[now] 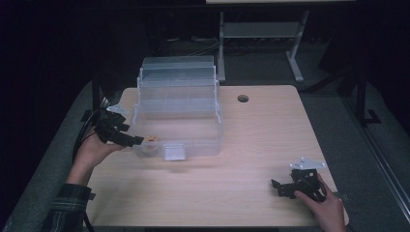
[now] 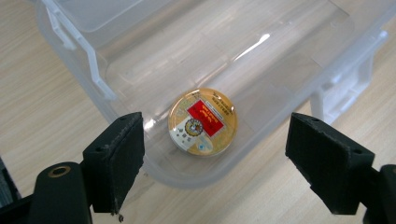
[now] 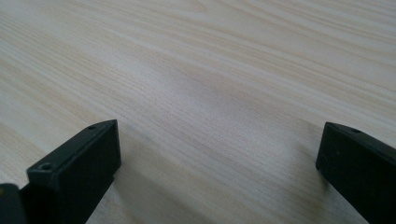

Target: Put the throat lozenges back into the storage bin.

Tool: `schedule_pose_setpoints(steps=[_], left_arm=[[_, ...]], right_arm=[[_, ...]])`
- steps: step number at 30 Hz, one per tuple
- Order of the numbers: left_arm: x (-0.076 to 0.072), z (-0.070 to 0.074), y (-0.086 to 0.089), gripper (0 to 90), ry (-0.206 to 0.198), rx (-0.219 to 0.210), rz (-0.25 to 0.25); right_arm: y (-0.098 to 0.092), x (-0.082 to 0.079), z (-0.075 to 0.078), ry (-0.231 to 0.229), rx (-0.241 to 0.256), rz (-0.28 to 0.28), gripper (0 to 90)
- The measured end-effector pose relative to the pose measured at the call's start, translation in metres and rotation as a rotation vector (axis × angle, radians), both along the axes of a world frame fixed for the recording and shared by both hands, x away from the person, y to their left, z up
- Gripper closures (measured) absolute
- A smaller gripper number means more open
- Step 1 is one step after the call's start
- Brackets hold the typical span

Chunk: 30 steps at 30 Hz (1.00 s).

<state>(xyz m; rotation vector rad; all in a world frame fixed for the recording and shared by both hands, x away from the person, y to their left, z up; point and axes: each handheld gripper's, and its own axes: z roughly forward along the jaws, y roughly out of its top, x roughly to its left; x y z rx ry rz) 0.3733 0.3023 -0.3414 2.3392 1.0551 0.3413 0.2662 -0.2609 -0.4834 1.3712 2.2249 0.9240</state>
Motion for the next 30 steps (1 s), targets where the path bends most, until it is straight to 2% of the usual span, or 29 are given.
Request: schedule_pose_setpoints(steps=[6, 12, 21, 30], left_arm=[[-0.017, 0.001, 0.002, 19.0, -0.031, -0.012, 0.000], [-0.034, -0.005, 0.007, 18.9, -0.036, -0.014, -0.005], [-0.056, -0.022, 0.012, 18.9, -0.031, -0.033, 0.000], [-0.072, -0.048, 0.013, 18.9, -0.015, -0.056, 0.009]], right_arm=[[0.000, 0.000, 0.000, 0.000, 0.001, 0.001, 0.0], [0.000, 0.000, 0.000, 0.000, 0.000, 0.000, 0.0], [0.000, 0.000, 0.000, 0.000, 0.000, 0.000, 0.0], [0.000, 0.000, 0.000, 0.000, 0.000, 0.000, 0.0]])
